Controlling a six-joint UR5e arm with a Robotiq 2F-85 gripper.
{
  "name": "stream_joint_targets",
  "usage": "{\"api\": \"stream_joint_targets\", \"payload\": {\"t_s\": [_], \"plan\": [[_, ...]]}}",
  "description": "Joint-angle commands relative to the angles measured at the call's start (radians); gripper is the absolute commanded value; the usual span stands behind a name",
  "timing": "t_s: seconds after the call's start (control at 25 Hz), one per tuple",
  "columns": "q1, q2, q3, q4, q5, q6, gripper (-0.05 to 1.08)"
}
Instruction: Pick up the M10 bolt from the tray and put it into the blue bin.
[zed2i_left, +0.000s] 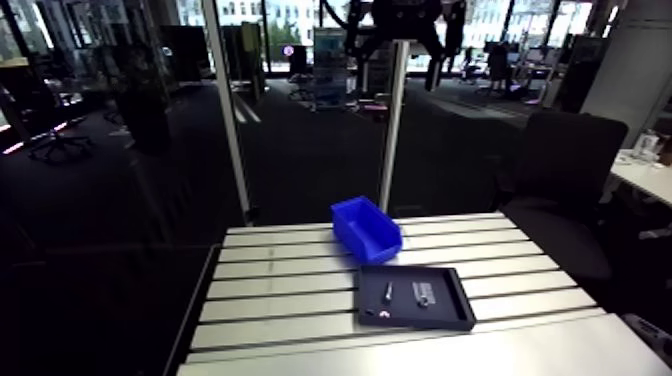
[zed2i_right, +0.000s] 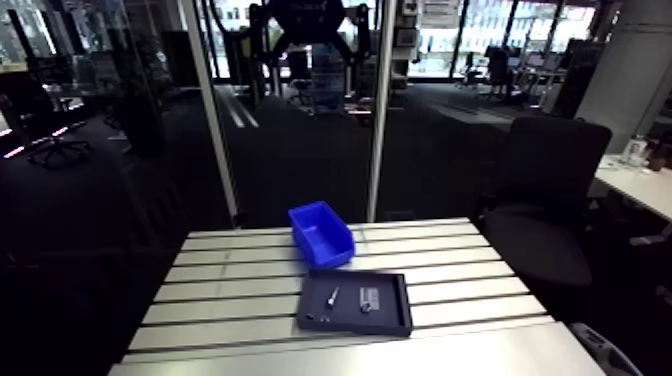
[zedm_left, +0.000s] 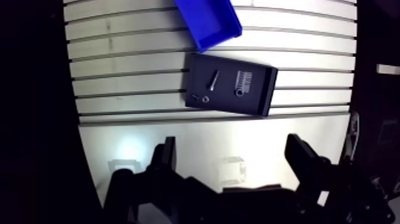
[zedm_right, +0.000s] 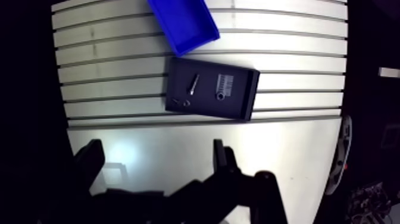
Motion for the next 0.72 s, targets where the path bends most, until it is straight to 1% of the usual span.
{"api": "stream_joint_targets", "payload": {"t_s": [0.04, 0.72], "plan": [[0.034, 0.003, 0.028, -0.008, -0.003, 0.028, 0.01], [0.032, -0.002, 0.032, -0.009, -0.005, 0.029, 0.01]]}}
